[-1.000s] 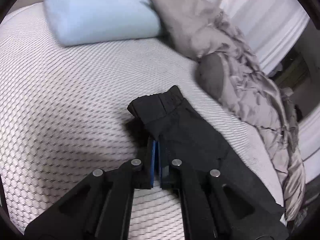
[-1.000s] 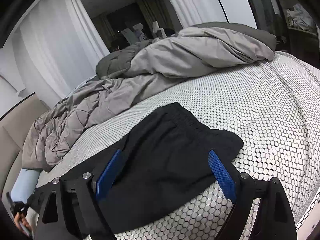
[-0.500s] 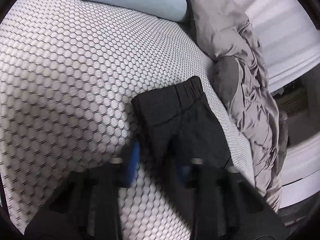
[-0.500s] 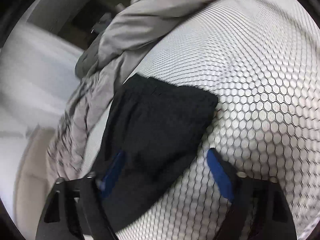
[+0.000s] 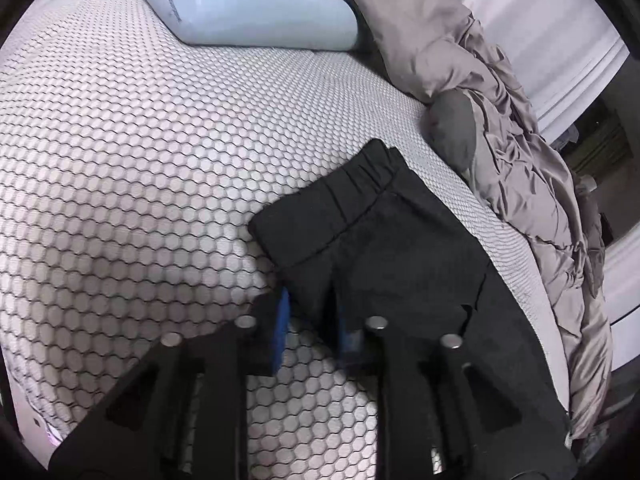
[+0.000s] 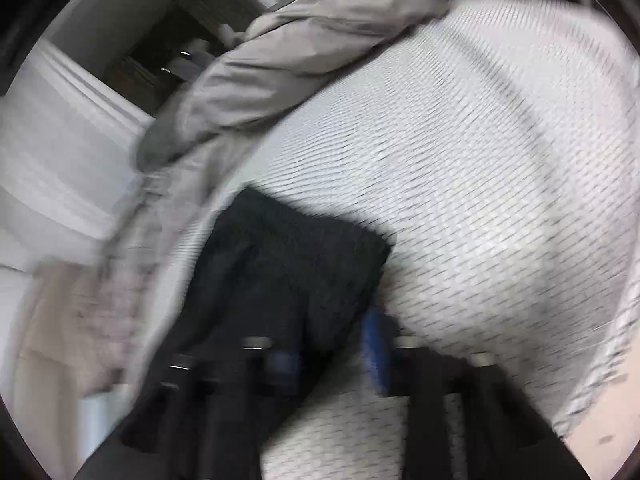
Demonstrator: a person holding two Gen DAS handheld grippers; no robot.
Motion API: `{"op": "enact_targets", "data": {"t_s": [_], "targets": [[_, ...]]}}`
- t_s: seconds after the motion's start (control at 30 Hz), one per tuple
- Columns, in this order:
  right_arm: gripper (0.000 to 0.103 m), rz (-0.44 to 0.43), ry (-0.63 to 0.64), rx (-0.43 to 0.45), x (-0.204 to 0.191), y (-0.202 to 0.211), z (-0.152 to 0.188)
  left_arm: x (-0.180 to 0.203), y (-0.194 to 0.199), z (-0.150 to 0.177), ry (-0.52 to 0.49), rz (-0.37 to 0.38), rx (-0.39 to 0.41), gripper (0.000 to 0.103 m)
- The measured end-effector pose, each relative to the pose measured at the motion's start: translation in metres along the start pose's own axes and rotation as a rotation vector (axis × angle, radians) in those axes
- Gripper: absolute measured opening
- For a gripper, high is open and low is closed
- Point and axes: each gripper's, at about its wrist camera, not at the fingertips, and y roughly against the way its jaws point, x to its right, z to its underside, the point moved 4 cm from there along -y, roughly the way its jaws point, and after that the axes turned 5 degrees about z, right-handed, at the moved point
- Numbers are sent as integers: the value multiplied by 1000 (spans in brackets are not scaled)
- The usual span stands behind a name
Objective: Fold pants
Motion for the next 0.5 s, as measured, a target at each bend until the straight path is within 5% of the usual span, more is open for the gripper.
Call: {"op": "enact_targets", "data": {"t_s": [0.07, 0.13, 0.3, 0.4, 0.5], "targets": [[60, 46, 27, 68, -2, 15, -8, -1, 10, -3, 7, -10, 28, 34], [67, 4, 39, 106, -7, 27, -13, 0, 20, -7, 0, -26, 64, 54], [74, -37, 113, 104, -36, 29, -5, 4, 30, -26, -13, -67, 110, 57], [74, -49, 155, 97, -47, 26, -3, 38, 29, -38, -164, -40, 66, 58], [74, -66, 205, 107, -62, 26, 2, 76, 11, -35, -358, 5, -34, 69]]}}
